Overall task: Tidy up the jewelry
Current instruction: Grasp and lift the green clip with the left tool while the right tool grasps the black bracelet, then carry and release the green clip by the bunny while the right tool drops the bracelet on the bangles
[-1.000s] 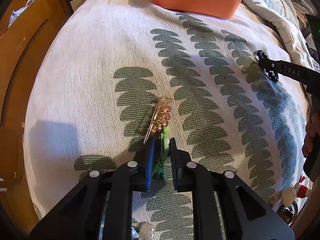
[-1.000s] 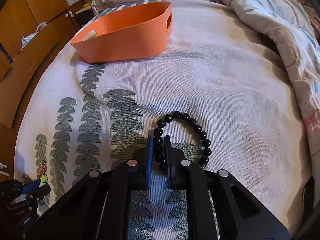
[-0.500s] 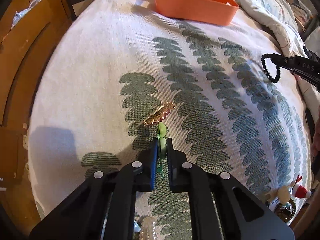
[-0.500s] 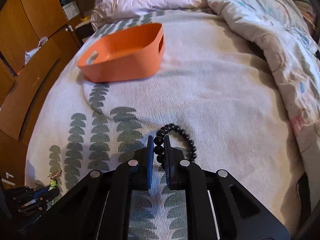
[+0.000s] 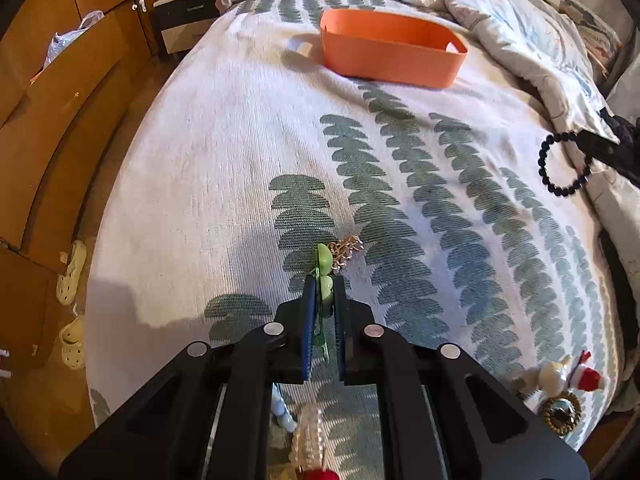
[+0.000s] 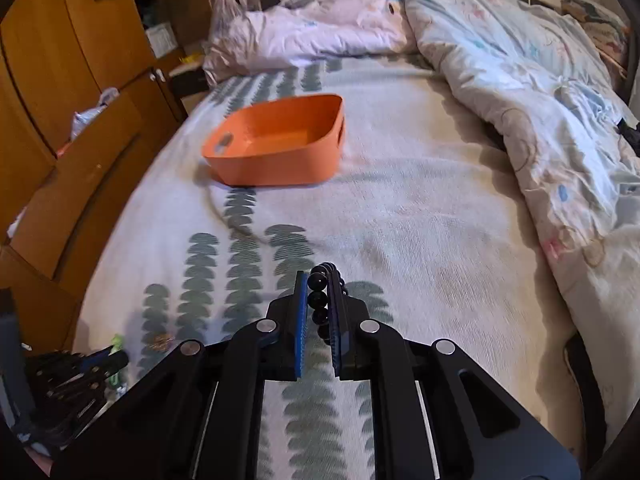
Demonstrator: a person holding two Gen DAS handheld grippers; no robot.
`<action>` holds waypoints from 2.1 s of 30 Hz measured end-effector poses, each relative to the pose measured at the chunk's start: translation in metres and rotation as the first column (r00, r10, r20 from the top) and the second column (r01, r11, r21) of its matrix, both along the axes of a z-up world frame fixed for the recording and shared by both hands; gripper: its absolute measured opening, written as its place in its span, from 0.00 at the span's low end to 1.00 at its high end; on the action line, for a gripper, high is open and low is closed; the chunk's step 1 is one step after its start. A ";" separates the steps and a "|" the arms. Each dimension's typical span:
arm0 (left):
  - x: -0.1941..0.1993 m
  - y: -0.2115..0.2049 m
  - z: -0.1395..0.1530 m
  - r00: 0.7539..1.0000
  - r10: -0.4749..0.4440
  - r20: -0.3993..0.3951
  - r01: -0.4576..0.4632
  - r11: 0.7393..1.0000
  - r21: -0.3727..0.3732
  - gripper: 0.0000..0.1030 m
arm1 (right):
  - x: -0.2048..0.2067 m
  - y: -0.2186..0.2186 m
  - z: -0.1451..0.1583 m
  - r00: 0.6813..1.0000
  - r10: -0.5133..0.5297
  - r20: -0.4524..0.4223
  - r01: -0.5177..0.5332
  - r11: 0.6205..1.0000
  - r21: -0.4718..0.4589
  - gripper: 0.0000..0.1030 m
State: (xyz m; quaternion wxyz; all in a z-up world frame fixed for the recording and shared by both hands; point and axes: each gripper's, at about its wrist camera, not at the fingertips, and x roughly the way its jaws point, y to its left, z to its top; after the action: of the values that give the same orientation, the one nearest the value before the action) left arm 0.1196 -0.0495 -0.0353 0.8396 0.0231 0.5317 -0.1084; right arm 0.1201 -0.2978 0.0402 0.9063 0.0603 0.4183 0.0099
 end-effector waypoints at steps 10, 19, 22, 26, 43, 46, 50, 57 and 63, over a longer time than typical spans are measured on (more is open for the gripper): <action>-0.033 0.010 0.015 0.998 0.004 0.055 -0.004 1.000 0.009 0.08 | -0.083 0.015 0.039 0.996 0.003 0.091 -0.008 0.999 0.050 0.10; -0.076 0.018 0.023 0.992 0.007 0.129 -0.012 0.999 0.037 0.08 | -0.152 0.019 0.039 0.992 -0.019 0.127 0.006 0.994 0.105 0.11; -0.091 0.022 0.018 0.991 0.014 0.135 -0.019 0.999 0.031 0.08 | -0.172 0.015 0.031 0.992 -0.038 0.122 0.023 0.992 0.120 0.11; -0.111 0.021 0.018 0.983 0.018 0.183 -0.028 0.998 0.052 0.08 | -0.191 0.010 0.021 0.991 -0.060 0.118 0.044 0.991 0.128 0.11; -0.147 0.016 0.013 0.962 0.013 0.274 -0.038 0.996 0.085 0.08 | -0.215 -0.003 -0.003 0.988 -0.117 0.100 0.109 0.990 0.090 0.11; -0.147 0.018 0.011 0.960 0.016 0.279 -0.042 0.995 0.089 0.09 | -0.213 -0.005 -0.005 0.988 -0.120 0.097 0.112 0.990 0.080 0.11; -0.149 0.020 0.012 0.956 0.018 0.293 -0.046 0.995 0.089 0.10 | -0.212 -0.005 -0.007 0.988 -0.122 0.096 0.115 0.991 0.073 0.11; -0.147 0.018 0.013 0.955 0.011 0.297 -0.035 0.997 0.075 0.11 | -0.212 -0.006 -0.008 0.986 -0.127 0.106 0.120 0.991 0.066 0.12; -0.146 0.016 0.013 0.955 0.005 0.296 -0.027 0.997 0.069 0.11 | -0.213 0.000 -0.007 0.987 -0.113 0.113 0.108 0.993 0.054 0.12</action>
State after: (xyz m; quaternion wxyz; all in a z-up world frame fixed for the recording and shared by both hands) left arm -0.0266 -0.0331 -0.0222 0.9091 0.0649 0.4041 -0.0778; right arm -0.0927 -0.2975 0.0334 0.9265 0.1042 0.3605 -0.0269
